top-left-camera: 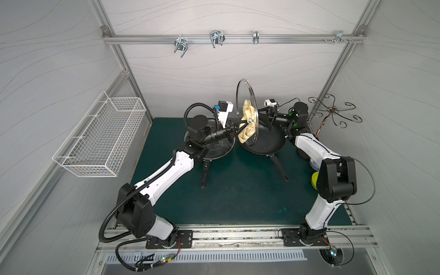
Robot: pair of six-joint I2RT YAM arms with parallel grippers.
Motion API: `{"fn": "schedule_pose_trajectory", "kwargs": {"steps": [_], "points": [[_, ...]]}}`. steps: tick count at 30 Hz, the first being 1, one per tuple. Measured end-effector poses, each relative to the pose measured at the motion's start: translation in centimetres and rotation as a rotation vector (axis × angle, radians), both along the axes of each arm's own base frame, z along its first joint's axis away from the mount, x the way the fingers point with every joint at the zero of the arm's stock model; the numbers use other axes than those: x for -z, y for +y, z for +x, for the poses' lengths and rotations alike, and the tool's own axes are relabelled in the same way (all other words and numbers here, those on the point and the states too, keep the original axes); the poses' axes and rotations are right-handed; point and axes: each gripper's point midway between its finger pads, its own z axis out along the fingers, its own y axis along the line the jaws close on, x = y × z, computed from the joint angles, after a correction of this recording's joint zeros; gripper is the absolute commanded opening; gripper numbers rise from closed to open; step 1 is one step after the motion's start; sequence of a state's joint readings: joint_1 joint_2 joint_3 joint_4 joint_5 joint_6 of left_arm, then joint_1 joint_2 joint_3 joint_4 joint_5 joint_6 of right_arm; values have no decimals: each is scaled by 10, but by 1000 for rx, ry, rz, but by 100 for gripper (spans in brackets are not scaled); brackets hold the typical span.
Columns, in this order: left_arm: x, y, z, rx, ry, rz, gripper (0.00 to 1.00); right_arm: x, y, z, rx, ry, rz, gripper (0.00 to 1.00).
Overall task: Wipe the pot lid with a cloth
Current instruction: Wipe the pot lid.
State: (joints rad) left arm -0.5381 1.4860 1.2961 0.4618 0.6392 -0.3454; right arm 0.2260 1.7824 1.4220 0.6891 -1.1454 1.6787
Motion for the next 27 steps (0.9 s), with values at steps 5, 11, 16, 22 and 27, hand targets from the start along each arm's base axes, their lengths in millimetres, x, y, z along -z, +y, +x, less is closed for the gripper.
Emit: {"fn": "schedule_pose_trajectory", "kwargs": {"steps": [5, 11, 16, 22, 27], "points": [[-18, 16, 35, -70, -31, -31, 0, -8, 10, -13, -40, -21, 9, 0], [-25, 39, 82, -173, -31, -49, 0, -20, 23, -37, -111, -61, 11, 0], [-18, 57, 111, -247, -13, -38, 0, -24, 30, -45, -133, -75, 14, 0], [13, 66, 124, -277, 38, 0, 0, -32, 31, -46, -135, -86, 18, 0], [68, 60, 119, -242, 139, 51, 0, -60, 29, -50, -135, -160, 38, 0]]}}
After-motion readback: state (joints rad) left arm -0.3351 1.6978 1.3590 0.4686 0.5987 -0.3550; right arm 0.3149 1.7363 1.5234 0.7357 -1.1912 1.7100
